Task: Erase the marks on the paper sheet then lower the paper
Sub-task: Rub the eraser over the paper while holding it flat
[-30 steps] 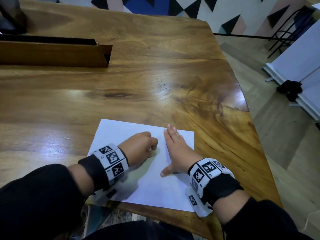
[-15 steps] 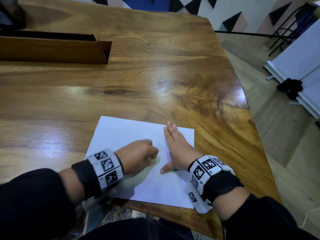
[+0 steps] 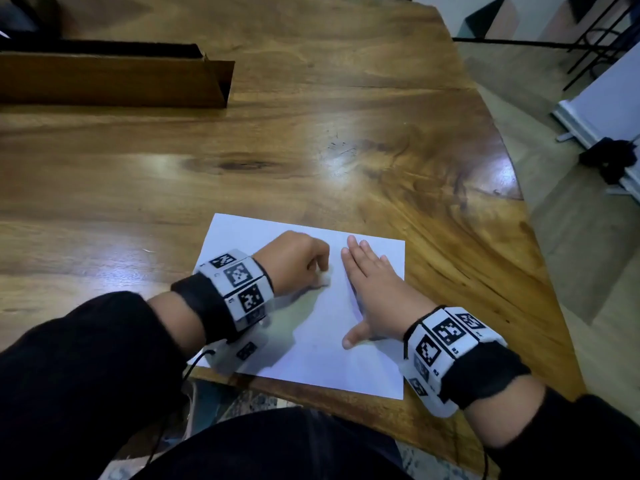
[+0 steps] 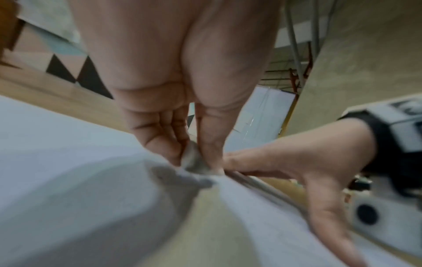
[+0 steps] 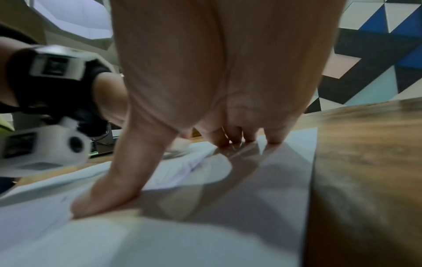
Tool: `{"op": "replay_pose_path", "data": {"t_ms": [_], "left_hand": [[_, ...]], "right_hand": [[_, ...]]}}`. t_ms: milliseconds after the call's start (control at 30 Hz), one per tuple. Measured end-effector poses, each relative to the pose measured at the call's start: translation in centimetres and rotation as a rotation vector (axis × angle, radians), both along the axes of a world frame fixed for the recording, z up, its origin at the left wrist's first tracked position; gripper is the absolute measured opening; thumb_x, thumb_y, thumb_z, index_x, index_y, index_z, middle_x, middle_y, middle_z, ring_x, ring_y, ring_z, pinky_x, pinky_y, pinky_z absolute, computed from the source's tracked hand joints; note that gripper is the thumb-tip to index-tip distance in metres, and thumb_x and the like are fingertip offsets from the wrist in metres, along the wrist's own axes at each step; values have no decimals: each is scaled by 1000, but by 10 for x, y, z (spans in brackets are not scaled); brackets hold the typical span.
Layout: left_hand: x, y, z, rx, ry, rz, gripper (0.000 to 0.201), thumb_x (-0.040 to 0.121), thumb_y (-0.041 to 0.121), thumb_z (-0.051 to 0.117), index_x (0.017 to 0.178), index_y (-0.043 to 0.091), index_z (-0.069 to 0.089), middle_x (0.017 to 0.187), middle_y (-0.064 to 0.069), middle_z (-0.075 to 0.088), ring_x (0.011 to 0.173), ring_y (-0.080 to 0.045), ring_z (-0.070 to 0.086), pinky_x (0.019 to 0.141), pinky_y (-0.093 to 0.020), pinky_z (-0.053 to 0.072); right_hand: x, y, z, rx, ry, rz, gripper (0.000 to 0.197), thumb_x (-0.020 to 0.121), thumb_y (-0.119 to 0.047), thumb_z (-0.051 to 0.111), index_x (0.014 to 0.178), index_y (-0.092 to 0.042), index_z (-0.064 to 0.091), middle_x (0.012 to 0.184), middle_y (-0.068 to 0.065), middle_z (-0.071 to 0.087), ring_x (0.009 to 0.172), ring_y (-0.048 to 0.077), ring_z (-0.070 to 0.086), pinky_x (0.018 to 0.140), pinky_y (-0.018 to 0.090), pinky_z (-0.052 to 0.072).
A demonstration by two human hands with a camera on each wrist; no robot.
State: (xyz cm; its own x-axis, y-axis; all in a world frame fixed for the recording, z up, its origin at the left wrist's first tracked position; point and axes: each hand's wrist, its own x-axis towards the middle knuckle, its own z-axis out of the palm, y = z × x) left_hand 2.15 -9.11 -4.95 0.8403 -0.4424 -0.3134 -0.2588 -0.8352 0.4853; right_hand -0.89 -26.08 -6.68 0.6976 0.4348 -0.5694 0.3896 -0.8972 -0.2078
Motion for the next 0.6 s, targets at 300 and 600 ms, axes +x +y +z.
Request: {"op": "replay_pose_path", "data": {"t_ms": [300,600], "left_hand": [[-51,2,-1,46,193,-385,16,82,20,56,87,8,65,93,-15,60,86,-27,55,72,-28,38],[-51,4,2,90,229,-429,10,81,9,52,84,7,62,94,-13,57,86,-28,54,74,-31,42]], "right_hand": [[0,0,0,18,13,-14,140,65,-55,79,147,-5,-23,153,8,-36,142,21,-30,119,39,-11],[0,0,1,36,14,-28,140,65,-54,79,148,-6,-23,153,7,-36,142,20,-31,119,39,-10]]}}
